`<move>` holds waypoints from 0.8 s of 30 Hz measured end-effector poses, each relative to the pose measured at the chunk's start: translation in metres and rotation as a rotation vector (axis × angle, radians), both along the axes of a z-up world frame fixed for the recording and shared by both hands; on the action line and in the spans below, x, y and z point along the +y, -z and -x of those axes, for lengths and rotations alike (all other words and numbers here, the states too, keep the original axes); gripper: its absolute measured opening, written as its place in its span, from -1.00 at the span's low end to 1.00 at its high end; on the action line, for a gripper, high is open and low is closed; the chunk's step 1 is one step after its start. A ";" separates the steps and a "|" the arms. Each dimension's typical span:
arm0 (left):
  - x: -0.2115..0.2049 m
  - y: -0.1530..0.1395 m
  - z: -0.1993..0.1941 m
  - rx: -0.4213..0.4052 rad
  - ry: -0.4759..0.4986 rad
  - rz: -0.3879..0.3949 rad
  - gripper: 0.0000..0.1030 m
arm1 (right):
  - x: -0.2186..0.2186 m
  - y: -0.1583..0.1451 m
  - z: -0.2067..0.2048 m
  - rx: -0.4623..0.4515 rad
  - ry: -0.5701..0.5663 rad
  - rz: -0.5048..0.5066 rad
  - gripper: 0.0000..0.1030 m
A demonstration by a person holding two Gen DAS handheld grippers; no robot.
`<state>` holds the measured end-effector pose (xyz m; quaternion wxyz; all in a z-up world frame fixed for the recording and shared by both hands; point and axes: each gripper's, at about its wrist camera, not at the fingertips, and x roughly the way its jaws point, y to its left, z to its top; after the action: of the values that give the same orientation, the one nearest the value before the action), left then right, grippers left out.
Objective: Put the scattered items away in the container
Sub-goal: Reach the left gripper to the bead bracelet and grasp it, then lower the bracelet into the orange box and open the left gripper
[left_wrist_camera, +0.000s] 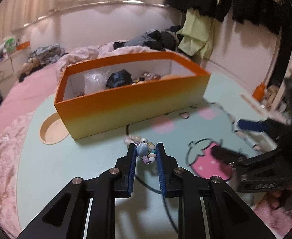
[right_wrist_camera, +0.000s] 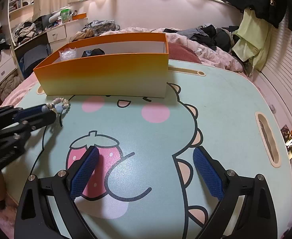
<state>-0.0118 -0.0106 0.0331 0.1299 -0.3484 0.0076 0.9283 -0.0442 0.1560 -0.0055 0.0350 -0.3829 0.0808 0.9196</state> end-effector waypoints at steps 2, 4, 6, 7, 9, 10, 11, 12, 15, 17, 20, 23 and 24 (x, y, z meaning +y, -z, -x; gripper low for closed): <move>0.000 -0.015 0.001 0.030 0.005 -0.014 -0.65 | 0.001 0.000 0.000 0.000 0.000 0.000 0.85; 0.000 -0.035 0.005 0.067 0.010 -0.027 -0.65 | 0.001 0.000 0.000 0.000 0.000 0.000 0.85; -0.004 -0.051 0.010 0.101 0.007 -0.031 -0.65 | 0.001 0.000 0.000 0.000 0.000 0.000 0.85; -0.004 -0.062 0.015 0.124 0.005 -0.029 -0.65 | 0.001 0.000 0.000 0.000 0.000 -0.001 0.85; -0.003 -0.081 0.027 0.160 -0.001 -0.019 -0.65 | 0.001 0.000 0.000 0.001 0.000 0.001 0.85; -0.001 -0.089 0.036 0.172 -0.003 -0.014 -0.65 | 0.001 0.000 0.000 0.001 0.000 0.002 0.85; 0.002 -0.097 0.047 0.176 -0.002 -0.014 -0.65 | 0.000 0.000 0.000 0.001 0.000 0.001 0.85; 0.005 -0.102 0.059 0.172 -0.001 -0.016 -0.65 | 0.000 0.000 0.000 0.001 0.000 0.000 0.85; 0.014 -0.102 0.090 0.139 -0.006 -0.003 -0.65 | 0.001 0.001 0.000 0.002 -0.001 0.002 0.85; 0.019 -0.091 0.110 0.097 -0.016 -0.006 -0.63 | 0.002 0.001 0.001 0.004 -0.002 0.005 0.85; 0.016 -0.062 0.142 -0.040 -0.047 -0.045 -0.34 | 0.003 0.001 0.001 0.008 -0.002 0.010 0.85; 0.005 -0.044 0.149 -0.113 -0.089 -0.114 -0.24 | 0.003 0.001 0.001 0.007 -0.002 0.009 0.85; 0.002 -0.041 0.145 -0.118 -0.095 -0.138 -0.18 | 0.004 0.001 0.001 0.007 -0.002 0.008 0.85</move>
<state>-0.1567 -0.0082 0.0740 0.1097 -0.3925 -0.0803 0.9096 -0.0454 0.1597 -0.0066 0.0320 -0.3797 0.0842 0.9207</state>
